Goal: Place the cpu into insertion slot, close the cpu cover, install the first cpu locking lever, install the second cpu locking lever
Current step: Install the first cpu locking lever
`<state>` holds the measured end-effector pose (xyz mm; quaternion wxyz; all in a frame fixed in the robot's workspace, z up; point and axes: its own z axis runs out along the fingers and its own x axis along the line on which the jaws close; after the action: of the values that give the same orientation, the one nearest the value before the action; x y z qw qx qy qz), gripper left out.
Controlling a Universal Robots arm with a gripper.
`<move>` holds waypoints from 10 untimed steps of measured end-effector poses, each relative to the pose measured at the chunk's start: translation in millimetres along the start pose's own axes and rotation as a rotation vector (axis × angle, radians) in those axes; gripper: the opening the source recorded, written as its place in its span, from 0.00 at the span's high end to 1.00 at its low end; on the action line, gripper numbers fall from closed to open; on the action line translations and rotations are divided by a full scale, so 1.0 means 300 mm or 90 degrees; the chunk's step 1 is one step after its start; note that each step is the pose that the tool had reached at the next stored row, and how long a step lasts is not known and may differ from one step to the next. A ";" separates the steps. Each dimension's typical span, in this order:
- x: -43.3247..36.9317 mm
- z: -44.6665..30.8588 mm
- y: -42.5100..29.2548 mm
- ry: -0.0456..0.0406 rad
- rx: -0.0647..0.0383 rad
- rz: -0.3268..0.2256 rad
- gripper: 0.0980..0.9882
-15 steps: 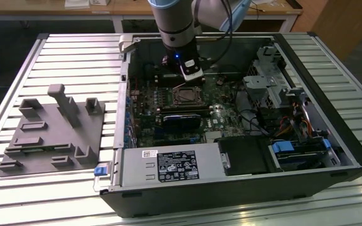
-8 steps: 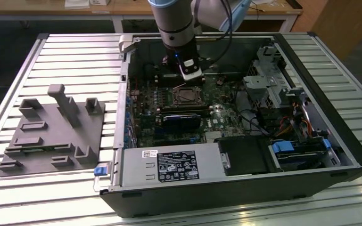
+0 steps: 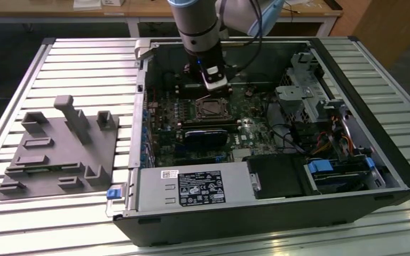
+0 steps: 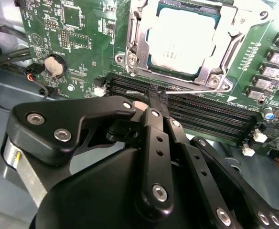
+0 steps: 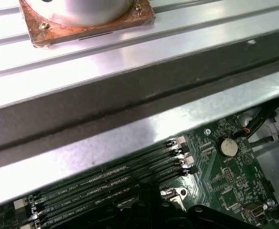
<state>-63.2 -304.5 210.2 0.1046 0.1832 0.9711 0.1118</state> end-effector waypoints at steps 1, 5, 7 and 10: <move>0.001 0.001 0.001 -0.0009 0.002 0.000 0.99; 0.007 0.006 0.007 -0.0057 0.012 0.002 0.99; 0.012 0.007 0.009 -0.0066 0.013 0.002 0.99; 0.016 0.007 0.009 -0.0085 0.013 0.003 0.99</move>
<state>-66.2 -299.9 208.0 0.1090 0.1872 0.9710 0.1012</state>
